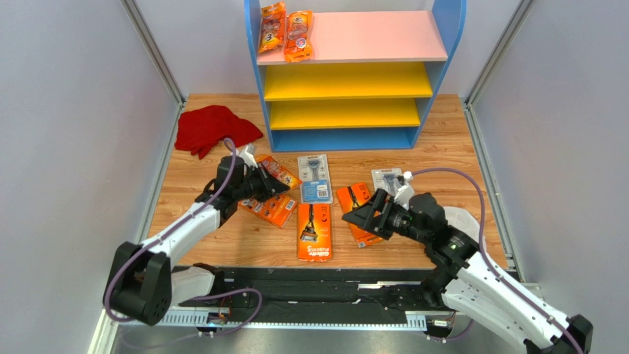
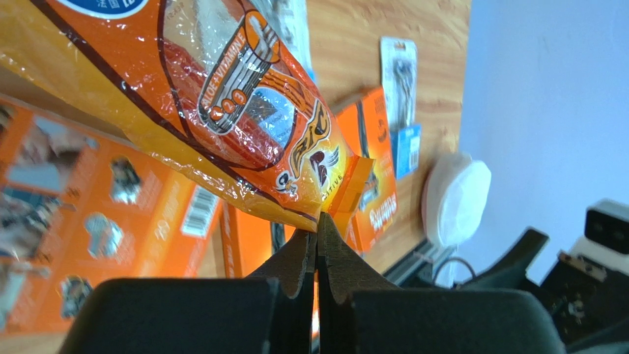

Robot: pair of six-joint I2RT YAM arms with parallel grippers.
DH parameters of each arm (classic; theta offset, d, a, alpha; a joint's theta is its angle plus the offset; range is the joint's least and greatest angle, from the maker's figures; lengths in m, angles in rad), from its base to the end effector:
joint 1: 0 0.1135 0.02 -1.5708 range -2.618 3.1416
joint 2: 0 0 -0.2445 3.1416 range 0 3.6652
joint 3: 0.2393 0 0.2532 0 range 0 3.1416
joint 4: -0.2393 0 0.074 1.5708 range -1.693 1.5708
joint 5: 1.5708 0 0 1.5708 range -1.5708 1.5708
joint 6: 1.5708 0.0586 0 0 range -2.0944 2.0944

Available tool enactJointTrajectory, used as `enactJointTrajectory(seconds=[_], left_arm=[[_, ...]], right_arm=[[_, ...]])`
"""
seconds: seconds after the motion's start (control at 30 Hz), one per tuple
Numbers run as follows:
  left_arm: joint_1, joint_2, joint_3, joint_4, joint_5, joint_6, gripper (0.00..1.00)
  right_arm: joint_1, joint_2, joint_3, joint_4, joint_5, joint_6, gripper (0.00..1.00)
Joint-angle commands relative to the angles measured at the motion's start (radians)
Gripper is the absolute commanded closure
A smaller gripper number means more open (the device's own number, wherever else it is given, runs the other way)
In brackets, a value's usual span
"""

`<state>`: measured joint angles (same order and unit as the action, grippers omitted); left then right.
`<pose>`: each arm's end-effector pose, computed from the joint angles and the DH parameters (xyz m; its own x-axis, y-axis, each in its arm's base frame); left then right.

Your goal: Place and organize the shaving razors onto the shelf

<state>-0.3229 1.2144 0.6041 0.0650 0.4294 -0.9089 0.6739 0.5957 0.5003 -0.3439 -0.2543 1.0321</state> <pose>0.2573 -0.1118 0.1848 -0.7962 -0.4899 -0.3551 -0.0032 0.5903 -0.8071 0.1365 0.1279 0.2314 -0.8416 0.3911 -0.3725 -0.1158 0.5429 0.8318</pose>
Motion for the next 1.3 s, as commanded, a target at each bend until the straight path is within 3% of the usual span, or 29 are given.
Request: enactJointTrajectory(seconds=[0.0,0.33,0.63,0.8,1.0,1.27], left_arm=[[-0.054,-0.139,-0.021,-0.105,0.022,0.039,1.00],[-0.182,-0.462,-0.064,-0.252,0.048,0.071,1.00],[-0.303,-0.526,-0.072,-0.281,0.051,0.113,1.00],[-0.357,-0.530,-0.078,-0.235,0.052,0.107,1.00],[-0.396,-0.521,-0.078,-0.197,0.089,0.114,1.00],[-0.433,-0.520,-0.079,-0.183,0.127,0.139,1.00]], right_arm=[[0.127,0.100,-0.002,0.245,0.035,0.057,0.03],[0.259,0.294,0.009,0.567,0.058,0.111,0.02],[0.317,0.369,0.015,0.689,0.078,0.118,0.02],[0.335,0.426,0.067,0.634,0.087,0.106,0.05],[0.339,0.457,0.070,0.654,0.090,0.120,0.23],[0.339,0.466,0.055,0.687,0.098,0.134,0.35]])
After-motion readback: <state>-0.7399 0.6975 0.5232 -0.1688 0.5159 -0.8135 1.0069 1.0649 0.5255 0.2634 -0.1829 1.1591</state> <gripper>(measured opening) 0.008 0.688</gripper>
